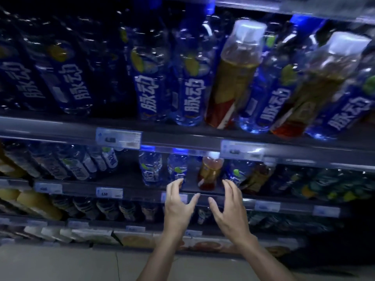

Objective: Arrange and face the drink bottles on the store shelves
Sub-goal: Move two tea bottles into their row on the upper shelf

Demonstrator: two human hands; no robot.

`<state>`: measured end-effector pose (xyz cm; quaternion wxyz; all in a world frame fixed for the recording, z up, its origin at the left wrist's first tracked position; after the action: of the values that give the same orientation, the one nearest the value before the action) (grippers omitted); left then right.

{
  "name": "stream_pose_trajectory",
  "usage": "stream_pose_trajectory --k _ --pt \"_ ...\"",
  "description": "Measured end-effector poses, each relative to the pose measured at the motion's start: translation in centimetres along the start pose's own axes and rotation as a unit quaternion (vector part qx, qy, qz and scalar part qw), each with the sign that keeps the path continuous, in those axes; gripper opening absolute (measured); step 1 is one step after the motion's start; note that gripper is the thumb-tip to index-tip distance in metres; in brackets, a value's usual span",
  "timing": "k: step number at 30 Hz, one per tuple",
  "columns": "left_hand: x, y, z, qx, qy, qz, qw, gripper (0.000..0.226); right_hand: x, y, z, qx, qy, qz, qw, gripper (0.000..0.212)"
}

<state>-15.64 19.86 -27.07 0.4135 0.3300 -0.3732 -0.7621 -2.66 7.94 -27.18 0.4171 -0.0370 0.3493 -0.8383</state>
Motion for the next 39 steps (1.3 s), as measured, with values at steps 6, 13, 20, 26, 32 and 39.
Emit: stream_pose_trajectory --k 6,13,20,26,32,39 --pt "0.3 3.3 -5.1 -0.010 0.004 0.028 1.000 0.076 0.5 6.6 3.7 -0.017 0.019 -0.070 0.997 0.077" --pt "-1.8 4.1 -7.7 -0.012 0.043 0.085 0.995 0.081 -1.0 9.3 4.9 -0.050 0.109 -0.090 0.989 0.065" --pt "-3.6 3.9 -9.0 -0.014 0.080 0.080 0.993 0.076 -3.3 11.4 3.9 -0.106 0.168 -0.171 0.965 0.075" --pt "-3.8 3.4 -9.9 -0.005 0.110 0.079 0.991 0.076 -5.0 11.9 3.3 -0.167 0.191 -0.198 0.947 0.077" --pt "-4.0 3.2 -10.2 -0.008 0.126 0.124 0.984 0.072 -5.5 11.7 3.3 -0.206 0.216 -0.230 0.926 0.072" --pt "-3.0 2.7 -9.8 -0.005 0.117 0.164 0.980 0.059 -4.6 11.3 4.3 -0.210 0.212 -0.243 0.923 0.069"
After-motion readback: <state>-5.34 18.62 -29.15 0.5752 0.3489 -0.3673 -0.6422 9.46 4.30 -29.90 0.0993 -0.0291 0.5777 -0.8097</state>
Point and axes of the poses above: each hand's wrist, its own x-axis away from the middle knuckle, its own z-axis out of the back of the hand, y = z × x, the point moved 4 cm from there along -x, towards the middle knuckle, and after that the axes turned 6 degrees about -x, right-handed, at the moved point
